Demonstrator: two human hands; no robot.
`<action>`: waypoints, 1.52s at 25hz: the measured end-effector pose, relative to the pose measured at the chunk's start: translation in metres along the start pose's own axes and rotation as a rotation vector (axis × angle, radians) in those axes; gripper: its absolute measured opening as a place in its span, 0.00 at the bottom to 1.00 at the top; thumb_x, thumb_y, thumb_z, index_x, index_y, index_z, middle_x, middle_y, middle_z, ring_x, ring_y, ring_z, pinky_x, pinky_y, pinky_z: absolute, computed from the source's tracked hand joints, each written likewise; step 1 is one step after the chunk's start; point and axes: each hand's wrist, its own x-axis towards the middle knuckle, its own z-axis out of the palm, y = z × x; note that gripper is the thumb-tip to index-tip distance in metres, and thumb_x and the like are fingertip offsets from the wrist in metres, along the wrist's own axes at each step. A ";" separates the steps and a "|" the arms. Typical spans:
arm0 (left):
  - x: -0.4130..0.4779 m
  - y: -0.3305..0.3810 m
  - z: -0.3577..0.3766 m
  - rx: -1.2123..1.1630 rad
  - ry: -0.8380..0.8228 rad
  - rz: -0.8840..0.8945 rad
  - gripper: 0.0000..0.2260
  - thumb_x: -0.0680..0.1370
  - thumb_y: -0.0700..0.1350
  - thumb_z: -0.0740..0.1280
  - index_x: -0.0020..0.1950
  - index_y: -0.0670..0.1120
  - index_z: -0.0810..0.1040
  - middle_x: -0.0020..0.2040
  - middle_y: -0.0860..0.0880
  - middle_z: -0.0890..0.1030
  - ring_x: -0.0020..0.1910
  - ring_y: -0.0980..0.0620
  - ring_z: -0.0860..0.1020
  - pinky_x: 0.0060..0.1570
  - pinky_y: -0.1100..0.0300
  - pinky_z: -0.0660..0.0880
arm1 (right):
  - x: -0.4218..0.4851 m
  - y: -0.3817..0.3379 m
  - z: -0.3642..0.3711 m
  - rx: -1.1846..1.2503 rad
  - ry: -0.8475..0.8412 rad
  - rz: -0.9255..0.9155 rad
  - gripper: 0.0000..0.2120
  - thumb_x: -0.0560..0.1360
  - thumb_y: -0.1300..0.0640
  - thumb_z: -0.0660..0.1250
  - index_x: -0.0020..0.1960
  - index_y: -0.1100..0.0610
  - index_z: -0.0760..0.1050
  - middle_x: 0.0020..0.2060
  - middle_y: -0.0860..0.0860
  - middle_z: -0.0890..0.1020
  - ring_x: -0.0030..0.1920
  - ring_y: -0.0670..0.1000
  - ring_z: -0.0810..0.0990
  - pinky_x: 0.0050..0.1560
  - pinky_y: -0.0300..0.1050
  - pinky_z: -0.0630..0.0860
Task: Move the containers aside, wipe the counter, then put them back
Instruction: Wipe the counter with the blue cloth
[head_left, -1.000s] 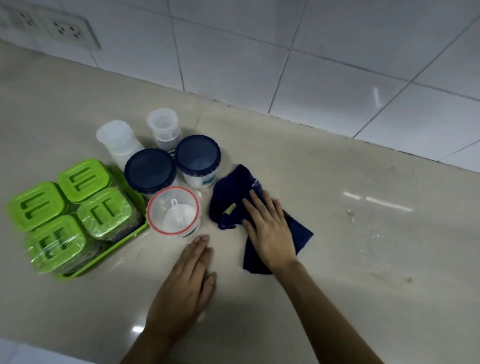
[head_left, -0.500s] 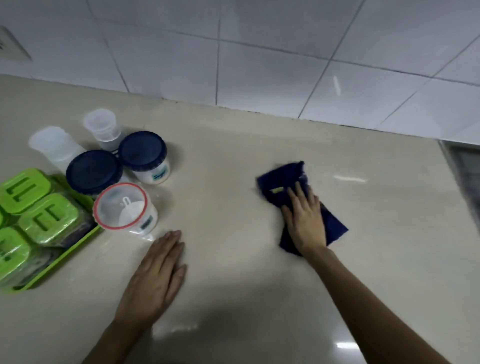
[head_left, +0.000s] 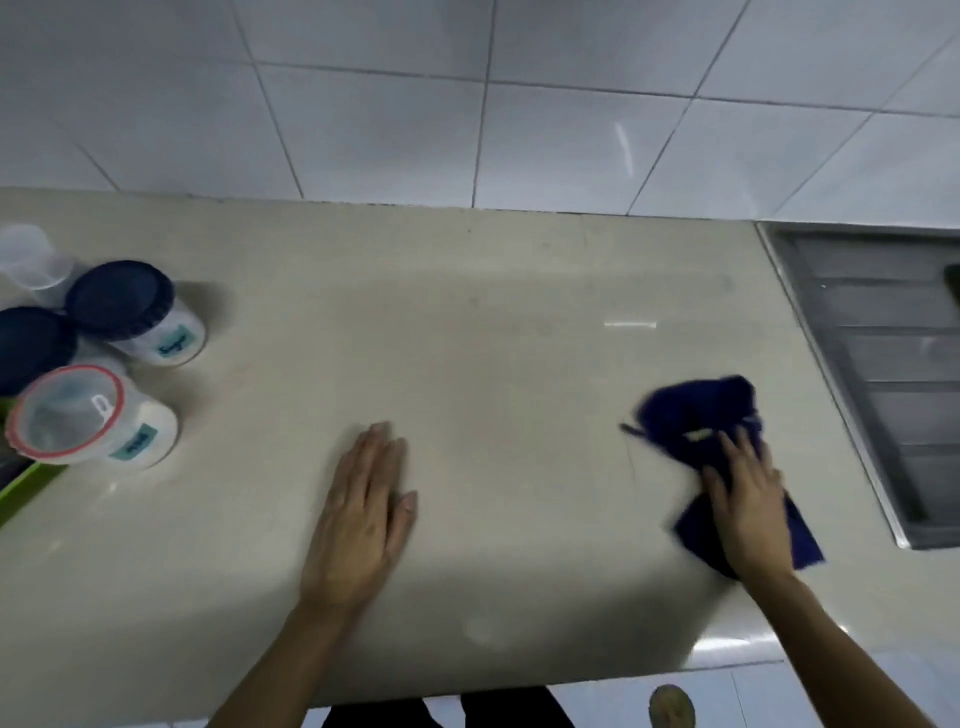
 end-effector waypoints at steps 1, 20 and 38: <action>0.000 -0.001 0.000 -0.019 0.017 -0.012 0.26 0.79 0.51 0.56 0.75 0.41 0.63 0.77 0.45 0.61 0.77 0.49 0.56 0.75 0.51 0.54 | -0.001 0.013 -0.007 0.018 0.003 0.054 0.31 0.77 0.42 0.46 0.73 0.58 0.62 0.75 0.56 0.61 0.76 0.59 0.54 0.74 0.63 0.55; 0.005 -0.003 0.002 0.000 0.031 -0.068 0.26 0.78 0.54 0.56 0.71 0.40 0.68 0.74 0.44 0.66 0.75 0.50 0.61 0.76 0.56 0.53 | 0.103 -0.129 0.043 0.015 0.093 0.096 0.24 0.81 0.51 0.52 0.75 0.57 0.58 0.77 0.55 0.58 0.77 0.59 0.50 0.76 0.58 0.48; 0.006 0.004 -0.002 0.017 -0.005 -0.095 0.27 0.77 0.53 0.57 0.73 0.41 0.67 0.75 0.45 0.65 0.76 0.52 0.58 0.76 0.58 0.52 | 0.101 -0.150 0.051 -0.025 0.032 -0.134 0.25 0.81 0.50 0.52 0.75 0.59 0.57 0.77 0.56 0.56 0.77 0.60 0.48 0.77 0.57 0.47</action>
